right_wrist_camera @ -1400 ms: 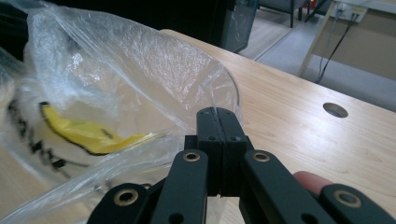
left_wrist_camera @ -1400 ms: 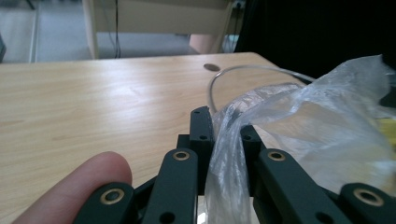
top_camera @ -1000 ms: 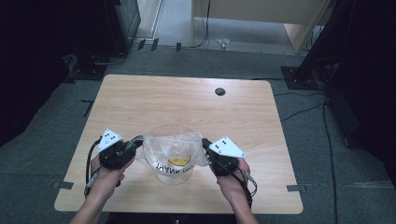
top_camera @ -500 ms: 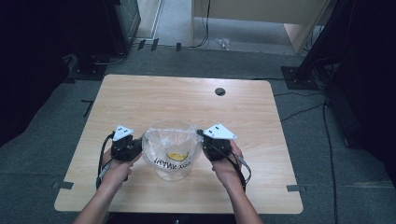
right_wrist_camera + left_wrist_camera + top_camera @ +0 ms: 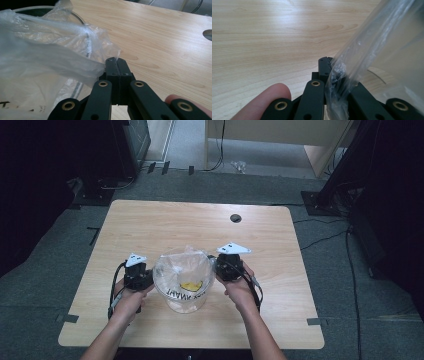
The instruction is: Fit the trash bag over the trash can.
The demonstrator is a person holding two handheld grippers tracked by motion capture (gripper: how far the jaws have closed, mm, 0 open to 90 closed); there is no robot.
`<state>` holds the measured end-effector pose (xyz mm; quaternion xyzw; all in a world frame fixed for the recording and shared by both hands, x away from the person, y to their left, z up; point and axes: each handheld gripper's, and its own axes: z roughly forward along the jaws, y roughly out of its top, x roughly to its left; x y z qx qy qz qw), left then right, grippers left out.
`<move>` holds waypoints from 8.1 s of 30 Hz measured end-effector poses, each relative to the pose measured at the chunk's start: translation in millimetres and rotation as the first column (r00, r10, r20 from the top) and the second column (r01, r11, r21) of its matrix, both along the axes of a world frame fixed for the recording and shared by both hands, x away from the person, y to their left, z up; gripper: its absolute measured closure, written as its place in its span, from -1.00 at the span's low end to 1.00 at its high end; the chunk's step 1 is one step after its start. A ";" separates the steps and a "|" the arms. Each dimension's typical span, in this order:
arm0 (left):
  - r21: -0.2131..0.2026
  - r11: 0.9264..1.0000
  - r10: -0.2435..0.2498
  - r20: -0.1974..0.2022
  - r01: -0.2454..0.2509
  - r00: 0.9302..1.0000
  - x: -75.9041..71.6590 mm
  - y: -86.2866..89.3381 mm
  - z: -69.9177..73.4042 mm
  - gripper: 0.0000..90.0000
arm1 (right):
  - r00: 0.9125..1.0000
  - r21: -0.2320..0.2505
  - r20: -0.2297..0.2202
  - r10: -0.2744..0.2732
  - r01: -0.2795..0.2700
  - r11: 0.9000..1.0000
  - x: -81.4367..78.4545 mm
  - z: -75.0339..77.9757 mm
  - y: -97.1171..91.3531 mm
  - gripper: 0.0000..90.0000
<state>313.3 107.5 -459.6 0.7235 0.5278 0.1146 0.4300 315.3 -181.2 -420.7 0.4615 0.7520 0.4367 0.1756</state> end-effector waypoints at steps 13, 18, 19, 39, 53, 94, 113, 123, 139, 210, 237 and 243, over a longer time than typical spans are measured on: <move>0.000 1.000 0.008 -0.095 -0.008 0.995 9.7 -1.7 -15.8 0.99 | 0.998 -0.007 -0.064 0.027 -0.027 1.000 18.3 -12.6 2.2 1.00; 0.006 1.000 0.013 -0.135 -0.013 0.991 9.5 1.1 -29.9 0.99 | 0.997 -0.021 -0.082 0.016 -0.018 1.000 18.3 -28.1 2.5 1.00; 0.005 1.000 0.016 -0.139 -0.016 0.990 9.2 2.0 -32.1 0.99 | 0.996 -0.010 -0.089 0.013 -0.014 1.000 18.0 -31.9 2.1 1.00; 0.012 1.000 0.017 -0.134 -0.015 0.991 -3.6 9.5 -49.7 0.98 | 0.989 -0.035 -0.151 -0.012 0.006 0.999 9.1 -85.6 6.8 1.00; -0.017 1.000 0.019 0.004 -0.019 1.000 -24.7 40.5 -22.3 -0.03 | 0.997 0.034 -0.004 -0.078 0.078 0.996 -8.8 -38.9 -31.2 0.33; -0.046 0.990 0.127 -0.146 -0.135 0.981 -33.3 41.4 -10.9 -0.70 | 0.996 0.051 0.014 -0.092 0.091 0.995 -57.1 -29.4 -13.3 1.00; 0.019 1.000 0.022 -0.089 -0.020 0.996 -49.1 29.9 -27.4 0.96 | 0.994 -0.086 0.010 -0.109 0.109 0.990 -66.2 -61.0 -12.3 1.00; 0.181 0.983 0.042 -0.042 -0.034 0.998 -45.6 27.8 -46.9 0.96 | 0.988 -0.178 -0.057 -0.142 0.129 0.975 -57.4 -94.7 -13.2 1.00; 0.135 0.990 -0.047 0.048 0.040 0.998 -61.7 41.1 -29.9 -0.12 | 0.985 -0.079 -0.001 -0.174 0.173 0.982 -67.0 -81.5 -35.1 0.49; 0.305 0.936 0.175 0.036 -0.178 0.984 -53.4 117.5 -58.4 -1.00 | 0.935 -0.021 0.348 0.068 -0.065 0.998 -32.3 20.1 -31.0 1.00; 0.304 0.939 0.155 0.037 -0.159 0.987 -49.9 118.2 -58.5 -1.00 | 0.603 -0.225 0.225 0.765 -0.732 0.643 14.5 71.7 25.6 1.00; 0.304 0.939 0.155 0.038 -0.159 0.987 -50.0 118.3 -58.6 -1.00 | 0.518 -0.289 0.098 0.850 -0.802 0.523 19.6 73.7 54.8 1.00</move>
